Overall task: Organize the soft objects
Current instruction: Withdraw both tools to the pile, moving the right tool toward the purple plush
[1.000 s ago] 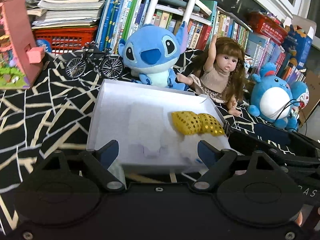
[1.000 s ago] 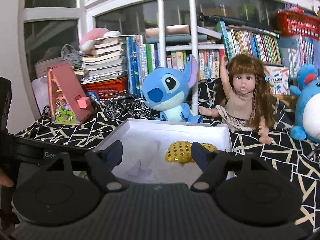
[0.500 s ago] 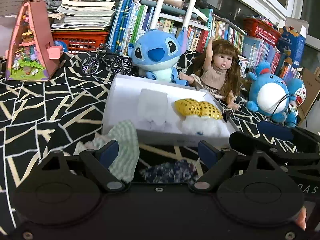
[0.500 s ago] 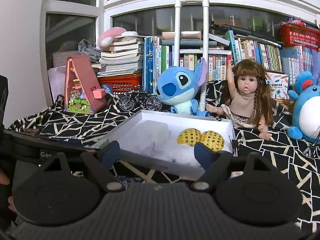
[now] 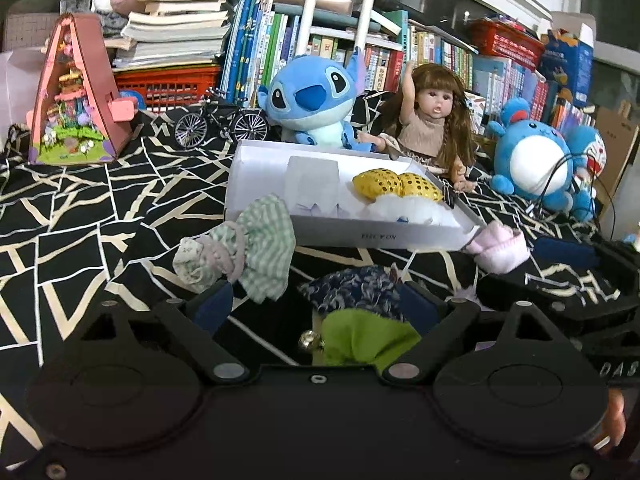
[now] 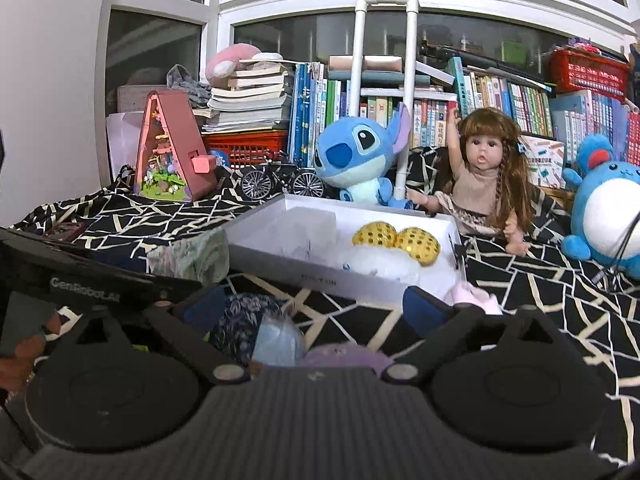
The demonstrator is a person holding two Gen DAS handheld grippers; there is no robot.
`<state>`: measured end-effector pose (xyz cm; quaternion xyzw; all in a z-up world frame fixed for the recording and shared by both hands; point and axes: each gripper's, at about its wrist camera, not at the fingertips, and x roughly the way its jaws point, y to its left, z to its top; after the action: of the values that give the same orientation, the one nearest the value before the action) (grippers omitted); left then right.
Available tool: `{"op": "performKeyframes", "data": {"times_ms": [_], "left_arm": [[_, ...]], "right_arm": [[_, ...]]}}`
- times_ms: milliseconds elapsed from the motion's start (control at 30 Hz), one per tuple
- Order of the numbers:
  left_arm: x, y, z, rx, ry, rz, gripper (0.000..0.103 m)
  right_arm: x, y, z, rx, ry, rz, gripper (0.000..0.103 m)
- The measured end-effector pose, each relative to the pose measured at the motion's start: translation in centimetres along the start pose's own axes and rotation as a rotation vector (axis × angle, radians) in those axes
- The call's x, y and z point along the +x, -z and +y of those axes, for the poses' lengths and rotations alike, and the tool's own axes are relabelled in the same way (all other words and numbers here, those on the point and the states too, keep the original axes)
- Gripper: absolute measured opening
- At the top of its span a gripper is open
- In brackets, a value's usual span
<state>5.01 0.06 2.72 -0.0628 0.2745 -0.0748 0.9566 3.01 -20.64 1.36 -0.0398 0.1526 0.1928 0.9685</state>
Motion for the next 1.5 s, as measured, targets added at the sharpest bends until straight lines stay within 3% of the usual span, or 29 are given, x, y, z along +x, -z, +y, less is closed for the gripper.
{"op": "performKeyframes", "data": {"times_ms": [667,1000,1267,1500], "left_arm": [[-3.5,4.8,-0.3,0.053,0.004,-0.044,0.094],[-4.4,6.3,-1.3,0.108,-0.004,-0.064,0.091],[-4.6,6.1,-1.2,0.051,0.093,-0.038,0.083],[-4.0,6.8,-1.9,0.086,0.074,-0.022,0.083]], "right_arm": [[-0.3,3.3,-1.5,0.056,0.109,0.041,0.103],[-0.1,4.0,-1.5,0.076,0.103,0.076,0.095],[-0.4,4.0,-1.3,0.082,0.164,0.046,0.086],[0.4,4.3,-0.9,0.084,0.141,0.078,0.086]]}}
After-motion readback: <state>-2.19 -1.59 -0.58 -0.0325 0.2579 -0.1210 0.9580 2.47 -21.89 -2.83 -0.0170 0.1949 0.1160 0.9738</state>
